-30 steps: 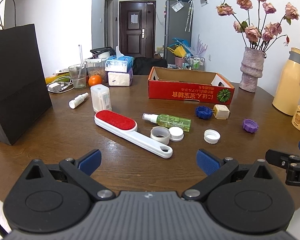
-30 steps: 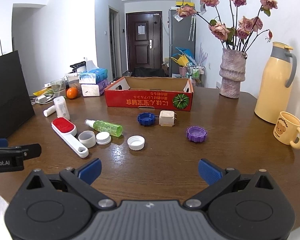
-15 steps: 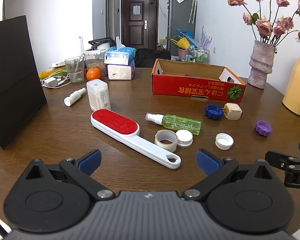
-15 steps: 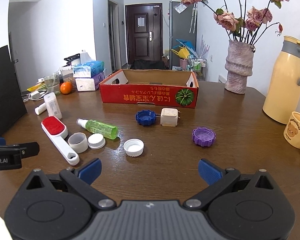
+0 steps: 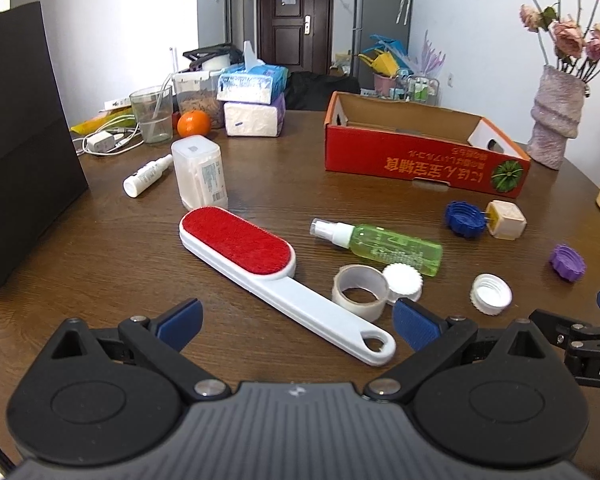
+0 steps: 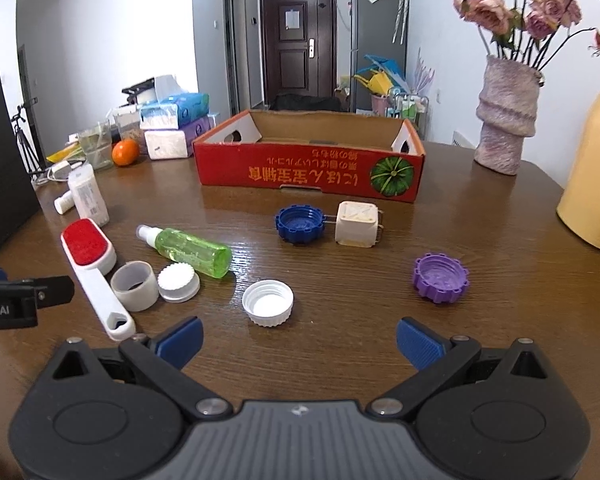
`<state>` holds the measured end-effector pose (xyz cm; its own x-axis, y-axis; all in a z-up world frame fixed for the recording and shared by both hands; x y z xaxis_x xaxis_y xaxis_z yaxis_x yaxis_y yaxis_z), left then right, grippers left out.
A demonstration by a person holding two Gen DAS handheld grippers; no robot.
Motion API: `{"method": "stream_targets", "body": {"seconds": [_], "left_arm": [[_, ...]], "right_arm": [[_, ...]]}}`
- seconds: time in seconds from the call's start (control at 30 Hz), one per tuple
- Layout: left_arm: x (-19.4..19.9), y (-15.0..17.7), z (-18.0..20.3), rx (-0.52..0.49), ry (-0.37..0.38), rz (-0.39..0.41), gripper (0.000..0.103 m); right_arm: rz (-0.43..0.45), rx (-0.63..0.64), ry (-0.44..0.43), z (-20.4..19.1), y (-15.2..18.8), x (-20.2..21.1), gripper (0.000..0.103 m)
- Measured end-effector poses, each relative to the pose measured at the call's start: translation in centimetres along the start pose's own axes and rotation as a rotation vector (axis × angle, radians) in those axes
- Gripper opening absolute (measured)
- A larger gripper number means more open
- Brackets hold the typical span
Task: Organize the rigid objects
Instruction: 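Grasp the white bottle cap with the right tool while the left tool approaches the lint brush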
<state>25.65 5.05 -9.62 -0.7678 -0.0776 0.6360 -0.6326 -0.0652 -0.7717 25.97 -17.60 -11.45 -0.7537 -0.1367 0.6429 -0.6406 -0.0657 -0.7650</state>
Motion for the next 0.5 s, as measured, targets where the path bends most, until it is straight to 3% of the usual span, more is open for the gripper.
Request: {"method": "stream_targets", "body": {"seconds": [0.23, 0.5], "left_arm": [[-2.4, -0.8, -1.0, 0.021, -0.032, -0.021, 0.103], [-5.2, -1.6, -2.6, 0.047, -0.080, -0.051, 0.103]], "right_arm": [[-0.038, 0.020, -0.006, -0.2, -0.6, -3.6, 0.103], [-0.080, 0.056, -0.037, -0.9, -1.0, -7.3, 0.095]]}}
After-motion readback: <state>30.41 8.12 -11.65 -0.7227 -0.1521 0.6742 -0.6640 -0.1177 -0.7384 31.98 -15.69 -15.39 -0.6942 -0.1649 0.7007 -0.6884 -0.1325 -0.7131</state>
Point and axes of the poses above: each gripper's, at about its wrist camera, not at the fingertips, and x roughly against the way its jaws point, z to its right, y to its underside, the point moved 8 cm from there along -x, roughly the way its jaws point, and after that the axes turned 1 degree about z, right-handed, at the moved point
